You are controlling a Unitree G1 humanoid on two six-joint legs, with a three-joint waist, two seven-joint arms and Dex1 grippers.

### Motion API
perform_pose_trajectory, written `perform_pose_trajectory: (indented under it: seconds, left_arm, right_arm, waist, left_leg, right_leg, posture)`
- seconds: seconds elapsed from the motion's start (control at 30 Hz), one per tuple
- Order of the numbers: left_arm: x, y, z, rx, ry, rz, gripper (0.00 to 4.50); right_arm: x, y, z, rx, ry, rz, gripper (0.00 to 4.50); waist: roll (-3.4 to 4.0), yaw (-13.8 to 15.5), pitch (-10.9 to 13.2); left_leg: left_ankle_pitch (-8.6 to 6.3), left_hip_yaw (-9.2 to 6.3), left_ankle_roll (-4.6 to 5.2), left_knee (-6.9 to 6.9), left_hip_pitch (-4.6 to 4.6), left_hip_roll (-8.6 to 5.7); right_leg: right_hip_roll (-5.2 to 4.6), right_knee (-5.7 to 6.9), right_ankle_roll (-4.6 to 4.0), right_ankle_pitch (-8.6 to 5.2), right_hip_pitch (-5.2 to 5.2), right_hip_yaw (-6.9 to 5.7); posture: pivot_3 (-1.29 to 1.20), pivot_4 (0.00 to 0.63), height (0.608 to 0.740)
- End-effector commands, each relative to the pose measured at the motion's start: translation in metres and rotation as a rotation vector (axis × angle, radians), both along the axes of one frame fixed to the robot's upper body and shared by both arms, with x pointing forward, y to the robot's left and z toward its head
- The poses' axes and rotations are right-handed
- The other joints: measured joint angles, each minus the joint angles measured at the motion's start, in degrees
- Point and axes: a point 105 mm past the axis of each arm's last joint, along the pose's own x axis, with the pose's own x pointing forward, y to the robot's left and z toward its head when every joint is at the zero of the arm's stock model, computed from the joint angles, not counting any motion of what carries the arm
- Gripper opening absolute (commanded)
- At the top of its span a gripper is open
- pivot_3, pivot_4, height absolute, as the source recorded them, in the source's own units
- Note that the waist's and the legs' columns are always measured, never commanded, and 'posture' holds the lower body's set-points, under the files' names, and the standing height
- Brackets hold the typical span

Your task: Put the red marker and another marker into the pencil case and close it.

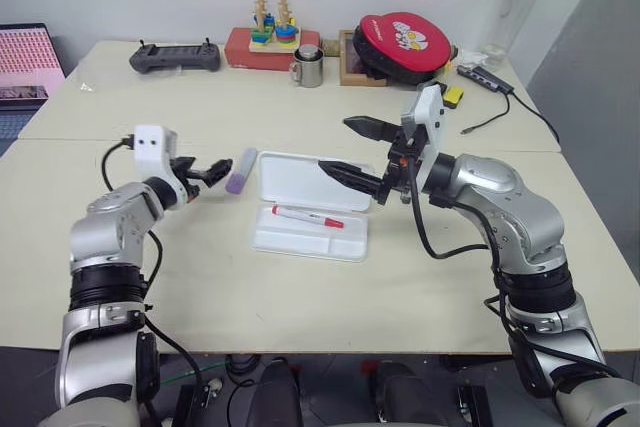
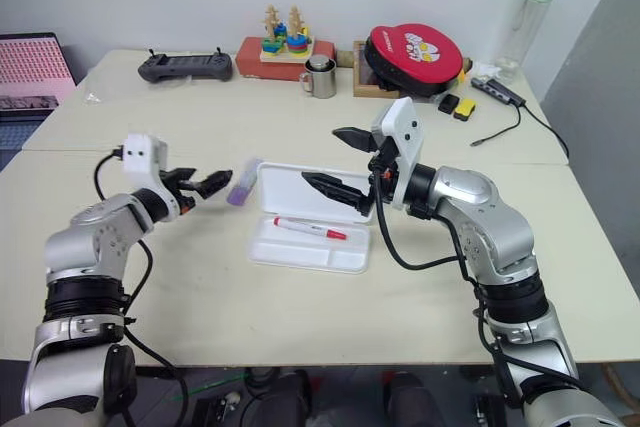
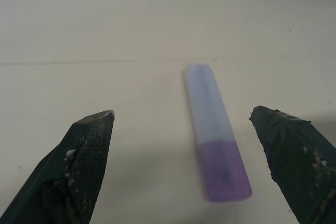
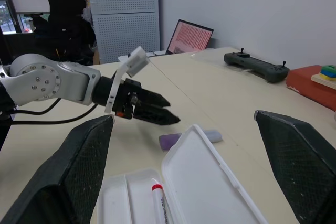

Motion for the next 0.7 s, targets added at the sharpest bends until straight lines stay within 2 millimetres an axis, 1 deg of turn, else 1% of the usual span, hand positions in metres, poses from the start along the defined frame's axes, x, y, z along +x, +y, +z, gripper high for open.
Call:
perform_pose_trajectory:
  seconds: [0.03, 0.07, 0.13, 0.2, 0.27, 0.37, 0.57, 0.7]
  left_arm:
    - [0.004, -0.006, 0.002, 0.020, -0.022, -0.030, 4.46]
    - [0.005, -0.008, -0.002, 0.010, 0.000, -0.028, 4.46]
    - [0.007, -0.009, -0.015, 0.045, 0.051, -0.021, 4.46]
    - [0.010, -0.013, -0.019, 0.088, 0.053, -0.035, 4.46]
    - [0.012, -0.019, -0.020, 0.103, 0.050, -0.052, 4.46]
    - [0.014, -0.029, -0.020, 0.068, 0.052, -0.077, 4.46]
    - [0.017, -0.037, -0.024, 0.072, 0.065, -0.092, 4.46]
    - [0.018, -0.035, -0.027, 0.083, 0.088, -0.063, 3.84]
  right_arm:
    - [-0.006, 0.001, 0.013, 0.007, -0.060, 0.014, 4.50]
    - [-0.006, 0.001, 0.012, 0.005, -0.061, 0.011, 4.50]
    - [-0.005, 0.000, 0.013, 0.008, -0.061, 0.007, 4.50]
    - [-0.006, 0.000, 0.013, 0.006, -0.062, 0.009, 4.50]
    - [-0.007, 0.000, 0.013, 0.004, -0.061, 0.011, 4.50]
    - [-0.008, 0.001, 0.012, 0.003, -0.060, 0.015, 4.50]
    - [-0.008, 0.000, 0.012, -0.002, -0.063, 0.011, 4.50]
    - [-0.008, -0.002, 0.013, -0.002, -0.064, 0.006, 4.50]
  waist:
    - [0.00, 0.00, 0.00]
    - [0.00, 0.00, 0.00]
    - [0.00, 0.00, 0.00]
    - [0.00, 0.11, 0.00]
    - [0.01, 0.17, 0.00]
    - [0.00, 0.18, 0.00]
    - [0.00, 0.19, -0.01]
    - [0.01, 0.19, -0.01]
  left_leg:
    - [0.00, 0.00, 0.00, 0.01, 0.00, 0.00]
    - [0.00, 0.00, 0.00, 0.01, 0.00, 0.00]
    - [0.00, 0.00, 0.00, 0.01, 0.00, 0.00]
    - [0.00, 0.00, 0.00, 0.01, 0.00, 0.00]
    - [0.00, 0.00, 0.00, 0.01, 0.01, -0.01]
    - [0.00, 0.00, 0.00, 0.03, 0.01, -0.02]
    - [0.00, 0.00, 0.00, 0.03, 0.01, -0.02]
    - [0.00, 0.00, 0.00, 0.03, 0.01, -0.02]
  right_leg:
    - [0.00, 0.00, 0.00, 0.00, 0.00, 0.01]
    - [0.00, 0.01, 0.00, 0.00, 0.00, 0.01]
    - [0.00, 0.01, 0.00, 0.00, 0.00, 0.00]
    - [0.00, 0.01, 0.00, 0.00, 0.00, 0.00]
    - [0.00, 0.01, 0.00, 0.00, 0.02, 0.00]
    - [-0.01, 0.02, 0.01, 0.01, 0.03, 0.00]
    - [-0.01, 0.01, 0.01, 0.00, 0.03, 0.00]
    - [-0.01, 0.01, 0.01, 0.01, 0.04, 0.00]
  posture:
    - [0.00, 0.150, 0.740]
    - [0.00, 0.150, 0.740]
    - [0.00, 0.150, 0.740]
    - [0.00, 0.150, 0.740]
    - [0.00, 0.150, 0.740]
    - [0.00, 0.150, 0.740]
    - [0.00, 0.150, 0.740]
    - [0.00, 0.150, 0.740]
